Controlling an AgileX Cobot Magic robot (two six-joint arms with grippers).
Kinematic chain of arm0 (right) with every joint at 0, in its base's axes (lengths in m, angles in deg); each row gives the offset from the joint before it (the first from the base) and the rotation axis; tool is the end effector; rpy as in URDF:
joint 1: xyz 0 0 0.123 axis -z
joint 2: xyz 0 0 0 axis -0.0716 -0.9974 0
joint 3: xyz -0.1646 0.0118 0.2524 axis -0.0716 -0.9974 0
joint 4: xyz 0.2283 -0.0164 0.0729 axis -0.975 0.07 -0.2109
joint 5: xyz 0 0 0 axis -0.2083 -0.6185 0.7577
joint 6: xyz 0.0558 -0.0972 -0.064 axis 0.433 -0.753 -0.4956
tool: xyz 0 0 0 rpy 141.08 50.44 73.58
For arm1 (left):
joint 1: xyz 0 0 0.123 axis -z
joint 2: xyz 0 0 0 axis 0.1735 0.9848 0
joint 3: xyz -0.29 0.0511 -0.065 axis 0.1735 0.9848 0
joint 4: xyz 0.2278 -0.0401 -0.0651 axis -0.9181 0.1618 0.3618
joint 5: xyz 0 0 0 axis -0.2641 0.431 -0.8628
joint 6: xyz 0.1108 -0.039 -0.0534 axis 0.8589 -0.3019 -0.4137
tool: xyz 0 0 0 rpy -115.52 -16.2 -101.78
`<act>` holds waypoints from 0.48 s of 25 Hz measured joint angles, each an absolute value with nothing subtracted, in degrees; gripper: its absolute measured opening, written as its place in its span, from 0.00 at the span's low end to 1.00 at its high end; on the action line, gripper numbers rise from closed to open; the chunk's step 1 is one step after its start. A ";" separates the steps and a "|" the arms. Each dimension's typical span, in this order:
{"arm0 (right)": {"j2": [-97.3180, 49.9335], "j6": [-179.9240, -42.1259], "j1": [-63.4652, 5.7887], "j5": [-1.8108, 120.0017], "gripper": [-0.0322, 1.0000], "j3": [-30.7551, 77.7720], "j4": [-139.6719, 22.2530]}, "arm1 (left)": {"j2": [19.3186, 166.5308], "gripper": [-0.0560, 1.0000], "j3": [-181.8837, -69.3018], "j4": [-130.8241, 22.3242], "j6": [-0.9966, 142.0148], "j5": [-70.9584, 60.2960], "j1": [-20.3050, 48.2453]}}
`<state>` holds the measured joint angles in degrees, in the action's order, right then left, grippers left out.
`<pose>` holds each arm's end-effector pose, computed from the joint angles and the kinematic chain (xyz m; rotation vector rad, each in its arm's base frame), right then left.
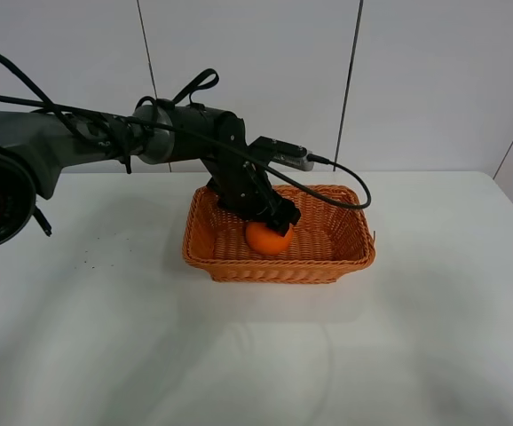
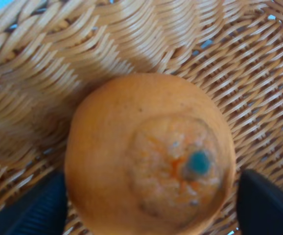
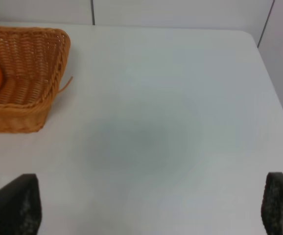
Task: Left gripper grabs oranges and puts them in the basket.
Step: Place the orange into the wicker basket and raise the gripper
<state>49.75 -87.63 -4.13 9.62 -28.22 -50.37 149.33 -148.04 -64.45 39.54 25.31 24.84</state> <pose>0.0039 -0.0009 0.2574 0.0090 2.0060 -0.0030 0.4246 -0.3005 0.1507 0.7944 2.4629 -0.2675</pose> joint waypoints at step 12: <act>49.75 -87.63 -4.13 9.62 0.70 -28.22 -50.37 | 146.05 0.90 -148.57 -64.45 39.54 28.12 24.84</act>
<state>49.75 -87.63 -4.13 9.62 -28.22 -50.37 146.05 -148.57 -64.45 39.54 28.12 24.84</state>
